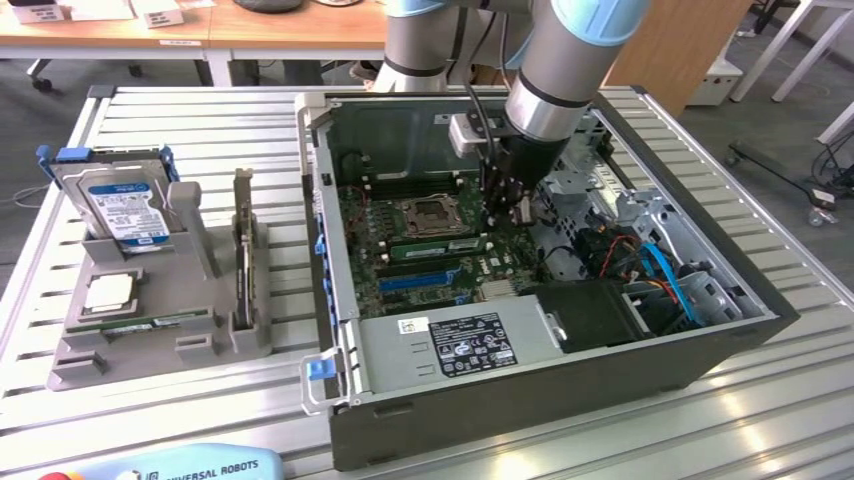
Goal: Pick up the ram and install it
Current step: 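Press down the ram until it locks into place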
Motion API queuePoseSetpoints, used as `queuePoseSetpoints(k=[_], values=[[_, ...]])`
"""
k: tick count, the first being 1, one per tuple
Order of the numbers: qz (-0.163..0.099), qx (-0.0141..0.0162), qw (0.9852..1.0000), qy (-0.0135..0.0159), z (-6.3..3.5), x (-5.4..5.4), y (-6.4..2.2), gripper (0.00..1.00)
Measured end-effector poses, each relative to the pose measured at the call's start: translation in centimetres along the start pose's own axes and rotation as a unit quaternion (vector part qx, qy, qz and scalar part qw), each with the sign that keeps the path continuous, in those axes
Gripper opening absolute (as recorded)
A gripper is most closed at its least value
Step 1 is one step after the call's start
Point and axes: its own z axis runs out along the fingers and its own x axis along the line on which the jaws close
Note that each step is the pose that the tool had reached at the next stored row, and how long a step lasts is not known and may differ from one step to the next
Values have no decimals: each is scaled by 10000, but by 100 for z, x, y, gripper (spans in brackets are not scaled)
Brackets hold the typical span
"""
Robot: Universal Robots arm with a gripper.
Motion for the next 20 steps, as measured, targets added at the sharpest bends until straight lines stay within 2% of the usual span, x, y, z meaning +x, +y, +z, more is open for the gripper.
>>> queuePoseSetpoints(k=[7,20], values=[[0,0,10000,1,70,6,-3,10],[0,0,10000,2,132,12,-5,10]])
